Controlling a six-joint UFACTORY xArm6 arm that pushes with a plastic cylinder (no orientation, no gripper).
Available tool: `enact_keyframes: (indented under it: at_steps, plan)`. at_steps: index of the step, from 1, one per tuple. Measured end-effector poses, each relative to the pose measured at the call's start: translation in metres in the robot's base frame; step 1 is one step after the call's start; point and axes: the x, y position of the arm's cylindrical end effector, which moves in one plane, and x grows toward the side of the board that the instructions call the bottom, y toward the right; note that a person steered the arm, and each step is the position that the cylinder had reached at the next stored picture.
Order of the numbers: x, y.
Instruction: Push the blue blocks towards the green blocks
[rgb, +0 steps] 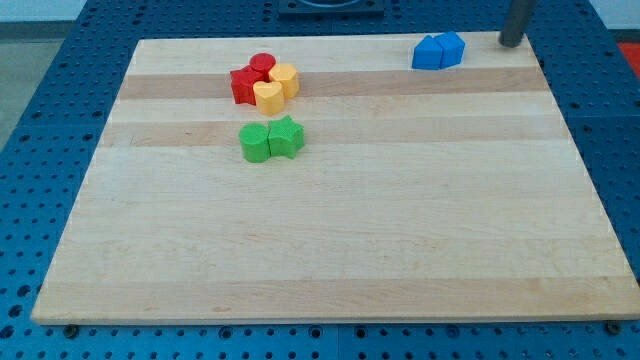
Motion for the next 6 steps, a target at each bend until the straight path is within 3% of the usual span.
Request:
enact_keyframes:
  at_steps: [4, 6]
  plan:
    - [0.015, -0.106]
    - [0.043, -0.164]
